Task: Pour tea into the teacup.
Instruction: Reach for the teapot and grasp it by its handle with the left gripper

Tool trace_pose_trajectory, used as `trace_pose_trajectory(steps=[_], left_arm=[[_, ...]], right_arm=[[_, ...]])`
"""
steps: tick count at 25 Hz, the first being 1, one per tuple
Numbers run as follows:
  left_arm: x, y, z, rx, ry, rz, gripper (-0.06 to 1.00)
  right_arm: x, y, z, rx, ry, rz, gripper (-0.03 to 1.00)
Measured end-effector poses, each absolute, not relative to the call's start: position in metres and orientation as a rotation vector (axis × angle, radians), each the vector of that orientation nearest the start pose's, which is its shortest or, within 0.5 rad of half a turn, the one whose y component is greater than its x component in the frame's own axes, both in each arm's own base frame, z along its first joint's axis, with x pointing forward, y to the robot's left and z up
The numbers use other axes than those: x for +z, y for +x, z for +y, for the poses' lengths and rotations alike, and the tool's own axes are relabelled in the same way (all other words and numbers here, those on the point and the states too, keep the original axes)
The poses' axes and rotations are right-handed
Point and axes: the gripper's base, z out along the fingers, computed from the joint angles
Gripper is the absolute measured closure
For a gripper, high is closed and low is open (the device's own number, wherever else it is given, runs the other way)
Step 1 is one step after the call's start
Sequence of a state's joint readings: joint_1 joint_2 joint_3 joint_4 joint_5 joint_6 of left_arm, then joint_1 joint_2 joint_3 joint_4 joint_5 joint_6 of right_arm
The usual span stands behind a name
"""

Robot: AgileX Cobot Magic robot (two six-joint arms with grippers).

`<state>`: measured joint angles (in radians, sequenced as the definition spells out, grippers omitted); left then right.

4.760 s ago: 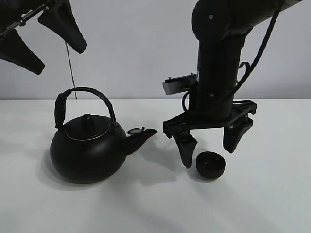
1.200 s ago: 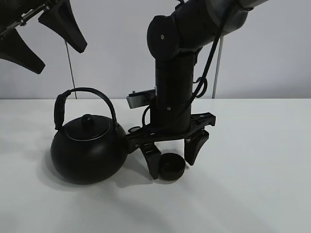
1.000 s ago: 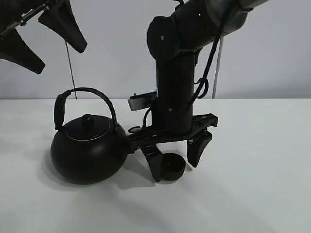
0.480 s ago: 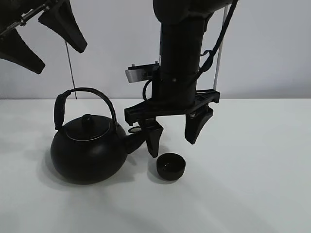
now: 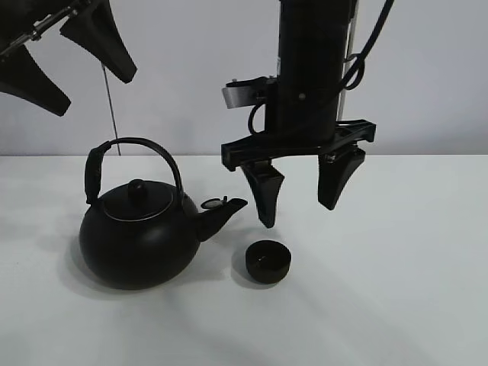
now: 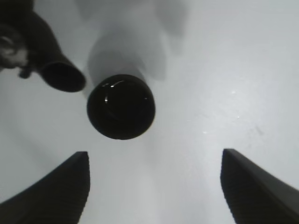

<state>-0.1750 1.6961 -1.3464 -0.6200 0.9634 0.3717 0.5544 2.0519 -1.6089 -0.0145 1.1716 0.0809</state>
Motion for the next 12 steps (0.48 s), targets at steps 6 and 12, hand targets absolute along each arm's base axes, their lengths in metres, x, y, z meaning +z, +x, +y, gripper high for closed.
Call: trace_pose_trajectory(steps=[6, 12], left_arm=[[0.282, 0.343, -0.105, -0.729, 0.364, 2.637, 0.25], [0.282, 0.343, -0.105, -0.729, 0.364, 2.637, 0.25]], right_arm=[[0.213, 0.362, 0.187, 0.028, -0.605, 3.019, 0.43], [0.248, 0.362, 0.145, 0.106, -0.451, 2.999, 0.43]])
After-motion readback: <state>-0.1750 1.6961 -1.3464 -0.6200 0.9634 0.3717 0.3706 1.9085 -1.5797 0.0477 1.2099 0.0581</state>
